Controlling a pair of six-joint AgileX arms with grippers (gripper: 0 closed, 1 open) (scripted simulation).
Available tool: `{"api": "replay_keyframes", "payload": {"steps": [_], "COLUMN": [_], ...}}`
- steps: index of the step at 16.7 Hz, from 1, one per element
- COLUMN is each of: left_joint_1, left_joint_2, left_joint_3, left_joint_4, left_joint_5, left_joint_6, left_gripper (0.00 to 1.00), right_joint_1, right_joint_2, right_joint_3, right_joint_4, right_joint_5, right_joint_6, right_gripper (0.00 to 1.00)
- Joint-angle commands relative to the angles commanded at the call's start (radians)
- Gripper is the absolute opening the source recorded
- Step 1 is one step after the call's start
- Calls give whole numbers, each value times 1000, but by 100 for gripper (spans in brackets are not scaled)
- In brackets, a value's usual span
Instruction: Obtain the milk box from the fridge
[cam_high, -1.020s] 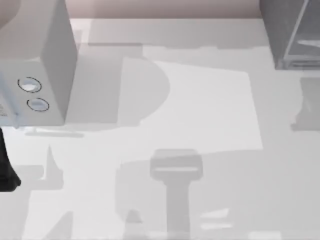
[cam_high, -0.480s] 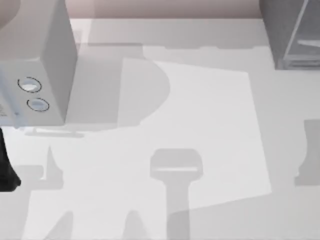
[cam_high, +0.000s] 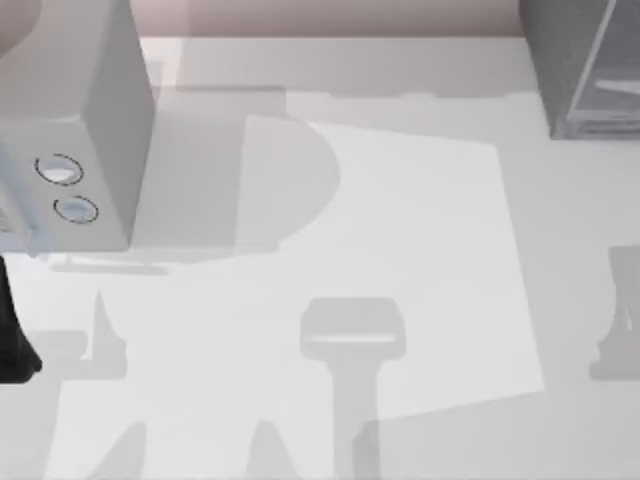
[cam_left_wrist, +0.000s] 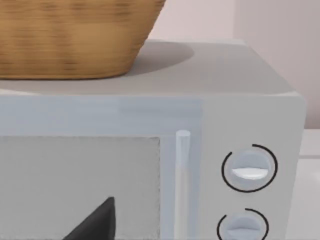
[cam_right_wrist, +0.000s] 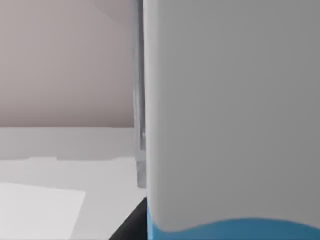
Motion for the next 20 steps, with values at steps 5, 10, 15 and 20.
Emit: {"api": "replay_keyframes", "payload": {"steps": [5,10,15,20], "left_joint_1": [0,0,0,0], "left_joint_2": [0,0,0,0], "left_joint_3": [0,0,0,0], "left_joint_4": [0,0,0,0], "left_joint_5": [0,0,0,0], "left_joint_6": [0,0,0,0], "left_gripper": [100,100,100,100], "right_joint_1": [49,189,371,548], "right_joint_2": [103,456,980,1482], "right_joint_3": [53,202,376,544], "right_joint_4": [82,318,604,879], "right_joint_5": [0,5,10,13], "right_joint_6": [-3,-8,3,21], "right_gripper": [0,0,0,0]}}
